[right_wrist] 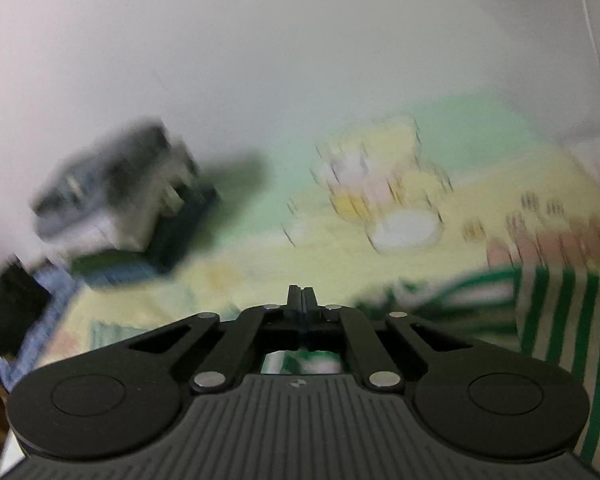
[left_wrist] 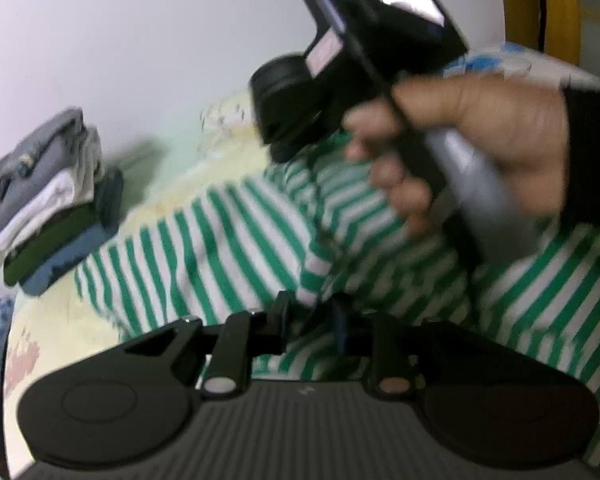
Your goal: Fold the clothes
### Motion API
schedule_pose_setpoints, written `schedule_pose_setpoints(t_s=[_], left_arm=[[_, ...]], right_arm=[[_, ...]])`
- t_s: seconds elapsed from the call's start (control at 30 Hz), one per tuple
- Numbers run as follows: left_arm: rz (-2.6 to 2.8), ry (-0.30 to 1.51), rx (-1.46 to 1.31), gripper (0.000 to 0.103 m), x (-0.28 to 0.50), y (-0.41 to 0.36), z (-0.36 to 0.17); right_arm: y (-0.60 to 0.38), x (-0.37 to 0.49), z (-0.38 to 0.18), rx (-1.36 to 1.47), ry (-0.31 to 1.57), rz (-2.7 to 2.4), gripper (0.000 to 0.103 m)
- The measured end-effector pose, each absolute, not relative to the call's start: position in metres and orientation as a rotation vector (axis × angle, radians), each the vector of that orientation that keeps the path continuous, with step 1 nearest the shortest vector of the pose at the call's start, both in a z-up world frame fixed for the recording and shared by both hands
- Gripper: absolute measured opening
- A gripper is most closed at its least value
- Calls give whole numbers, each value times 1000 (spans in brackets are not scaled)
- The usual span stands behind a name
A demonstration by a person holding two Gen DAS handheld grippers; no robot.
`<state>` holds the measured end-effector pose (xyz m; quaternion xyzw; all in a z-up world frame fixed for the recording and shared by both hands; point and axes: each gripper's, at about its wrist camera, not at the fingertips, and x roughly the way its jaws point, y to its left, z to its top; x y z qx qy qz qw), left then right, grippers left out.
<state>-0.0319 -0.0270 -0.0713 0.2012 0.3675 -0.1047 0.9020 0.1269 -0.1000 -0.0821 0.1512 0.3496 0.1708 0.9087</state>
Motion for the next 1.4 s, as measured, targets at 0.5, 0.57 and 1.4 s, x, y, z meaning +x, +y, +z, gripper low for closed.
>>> schedule_pose_setpoints(t_s=[0.5, 0.57, 1.4], left_arm=[[-91, 843, 183, 65, -97, 40, -86], [-72, 838, 150, 70, -99, 47, -88], [-85, 839, 122, 78, -124, 60, -79]], right_arm=[[53, 120, -46, -225, 595, 945, 55], [73, 121, -56, -287, 592, 946, 55], [-70, 100, -57, 110, 700, 583, 53]])
